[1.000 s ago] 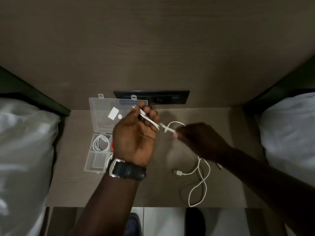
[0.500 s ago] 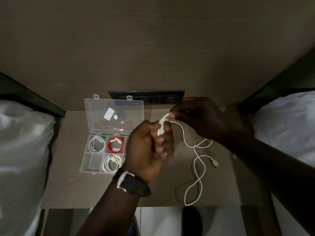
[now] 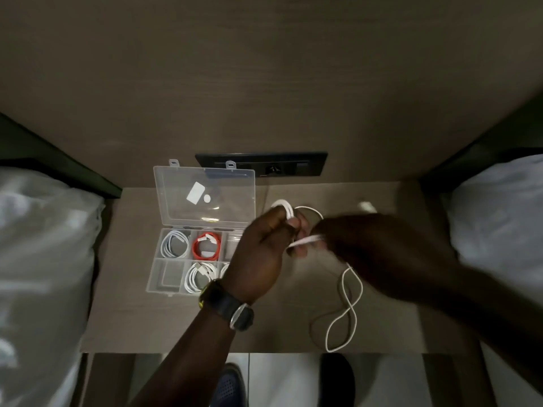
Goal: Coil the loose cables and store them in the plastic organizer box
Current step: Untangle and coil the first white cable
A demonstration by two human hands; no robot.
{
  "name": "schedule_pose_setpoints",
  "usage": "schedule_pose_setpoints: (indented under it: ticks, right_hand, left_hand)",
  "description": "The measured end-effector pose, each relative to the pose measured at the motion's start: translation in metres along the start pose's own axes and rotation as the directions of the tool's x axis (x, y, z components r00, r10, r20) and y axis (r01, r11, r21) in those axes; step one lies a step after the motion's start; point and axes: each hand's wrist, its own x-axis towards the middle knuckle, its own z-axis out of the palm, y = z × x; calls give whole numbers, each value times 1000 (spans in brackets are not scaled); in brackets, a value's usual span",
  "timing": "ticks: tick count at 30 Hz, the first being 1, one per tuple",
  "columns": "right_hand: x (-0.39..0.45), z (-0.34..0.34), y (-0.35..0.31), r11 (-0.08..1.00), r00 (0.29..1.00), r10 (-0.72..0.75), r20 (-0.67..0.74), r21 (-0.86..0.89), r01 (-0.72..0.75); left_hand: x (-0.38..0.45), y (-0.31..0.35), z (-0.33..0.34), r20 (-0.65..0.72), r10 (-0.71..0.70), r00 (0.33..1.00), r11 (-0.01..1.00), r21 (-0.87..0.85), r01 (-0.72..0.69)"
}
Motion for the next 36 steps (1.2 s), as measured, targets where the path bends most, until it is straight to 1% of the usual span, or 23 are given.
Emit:
schedule_pose_setpoints:
  ticks: [2, 4, 5, 7, 9, 10, 12, 14, 15, 17, 19, 21, 24, 27, 28, 29, 30, 31, 32, 33, 34, 35, 36]
  right_hand:
    - [10, -19, 12, 1000, 989, -1, -147, 20, 4]
    - [22, -27, 25, 998, 974, 14, -227, 64, 1]
    - [27, -25, 31, 994, 961, 40, -275, 105, -12]
    - [37, -15, 41, 960, 929, 161, -334, 272, -69]
    - [41, 4, 44, 877, 914, 289, -286, 462, -133]
    - [40, 16, 43, 842, 913, 325, -245, 514, -162]
    - [29, 42, 35, 813, 922, 344, -177, 547, -199]
    - [15, 62, 20, 818, 936, 333, -116, 529, -226]
    - [8, 69, 13, 856, 945, 312, -99, 461, -234]
    - [-1, 78, 1, 949, 969, 231, -91, 240, -204]
    - [-6, 76, -11, 976, 981, 186, -55, 128, -178]
    - [-8, 68, -23, 985, 985, 168, -42, 50, -166]
    - [-8, 51, -38, 997, 986, 68, -151, -27, -73]
    - [-2, 41, -39, 999, 966, 22, -258, -18, -27]
    - [0, 41, -38, 998, 955, 49, -293, 53, -35]
    - [2, 42, -36, 979, 944, 113, -311, 195, -53]
    - [4, 44, -34, 923, 933, 194, -302, 379, -69]
    - [5, 45, -31, 832, 933, 252, -257, 551, -74]
    - [6, 47, -30, 745, 937, 281, -208, 663, -76]
    - [6, 49, -29, 711, 929, 303, -211, 700, -72]
    - [7, 52, -28, 715, 911, 334, -242, 695, -78]
    - [9, 55, -26, 701, 881, 391, -267, 706, -97]
    - [11, 57, -24, 650, 841, 468, -273, 751, -117]
  left_hand:
    - [-7, -1, 6, 81, -65, 995, 995, -64, 70]
    - [-12, 0, 9, 159, -116, 980, 965, -215, 149]
    - [-14, 2, 9, 199, -138, 970, 923, -328, 199]
    - [-17, 7, 9, 278, -147, 949, 787, -548, 283]
    - [-17, 9, 5, 315, -102, 944, 634, -710, 306]
    - [-16, 9, 2, 299, -76, 951, 569, -771, 288]
    - [-12, 7, -4, 195, -69, 978, 498, -843, 203]
    - [-8, 3, -7, 84, -108, 991, 485, -865, 126]
    - [-8, 1, -7, 48, -130, 990, 480, -871, 105]
    - [-8, -3, -4, -4, -186, 983, 454, -887, 82]
    - [-9, -4, -2, -79, -235, 969, 429, -903, 30]
    - [-9, -3, 0, -152, -247, 957, 459, -888, -23]
    - [-11, 0, 10, -247, -242, 938, 626, -778, -43]
    - [-16, 2, 20, -246, -241, 939, 740, -673, 14]
    - [-18, 3, 21, -227, -250, 941, 756, -653, 43]
    - [-19, 4, 21, -208, -261, 943, 761, -645, 69]
    - [-19, 4, 21, -194, -272, 943, 760, -644, 87]
    - [-19, 4, 20, -188, -280, 941, 753, -651, 94]
    - [-19, 4, 19, -190, -283, 940, 742, -664, 90]
    - [-18, 3, 18, -197, -281, 939, 730, -680, 75]
    - [-18, 3, 18, -207, -274, 939, 717, -695, 56]
    - [-19, 1, 18, -218, -269, 938, 704, -709, 37]
    - [-19, 0, 20, -224, -266, 938, 690, -724, 23]
